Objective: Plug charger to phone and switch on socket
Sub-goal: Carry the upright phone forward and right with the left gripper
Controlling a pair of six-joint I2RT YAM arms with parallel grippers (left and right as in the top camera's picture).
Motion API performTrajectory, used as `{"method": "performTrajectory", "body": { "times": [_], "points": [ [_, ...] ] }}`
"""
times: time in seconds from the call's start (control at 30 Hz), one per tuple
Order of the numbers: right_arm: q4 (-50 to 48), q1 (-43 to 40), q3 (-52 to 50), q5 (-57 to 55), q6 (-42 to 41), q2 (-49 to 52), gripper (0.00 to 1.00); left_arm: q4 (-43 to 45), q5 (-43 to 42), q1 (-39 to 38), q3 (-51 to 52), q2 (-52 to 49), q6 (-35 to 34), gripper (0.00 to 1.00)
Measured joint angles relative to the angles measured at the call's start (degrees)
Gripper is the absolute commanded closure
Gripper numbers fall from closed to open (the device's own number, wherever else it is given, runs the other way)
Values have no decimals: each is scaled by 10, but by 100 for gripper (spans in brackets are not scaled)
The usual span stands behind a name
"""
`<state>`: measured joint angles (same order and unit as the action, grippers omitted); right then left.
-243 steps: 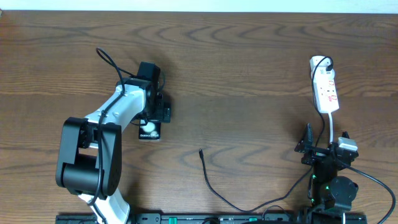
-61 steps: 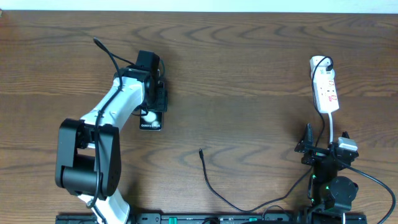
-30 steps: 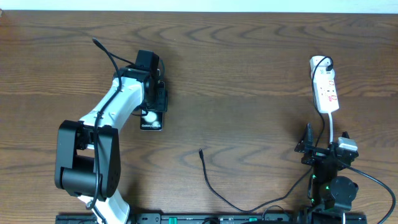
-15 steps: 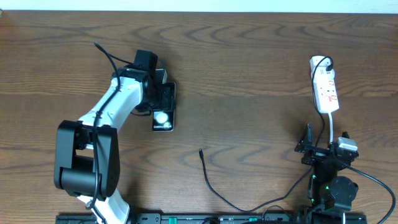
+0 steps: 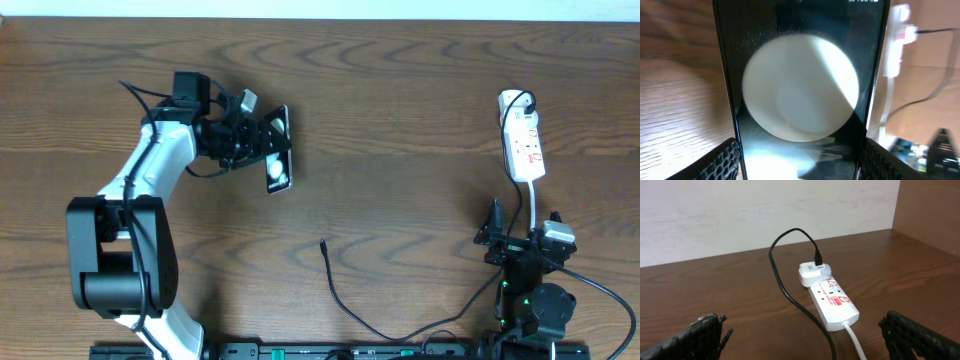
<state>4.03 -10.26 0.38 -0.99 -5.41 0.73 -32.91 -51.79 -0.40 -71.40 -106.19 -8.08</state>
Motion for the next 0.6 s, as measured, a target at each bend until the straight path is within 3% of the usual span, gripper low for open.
{"method": "performTrajectory", "body": {
  "times": [0.23,0.6],
  "points": [
    [0,0,0,0,0,0,1,37,-79,14,0,0,-64,93],
    [0,0,0,0,0,0,1,179,-212,14,0,0,-237,93]
  ]
}}
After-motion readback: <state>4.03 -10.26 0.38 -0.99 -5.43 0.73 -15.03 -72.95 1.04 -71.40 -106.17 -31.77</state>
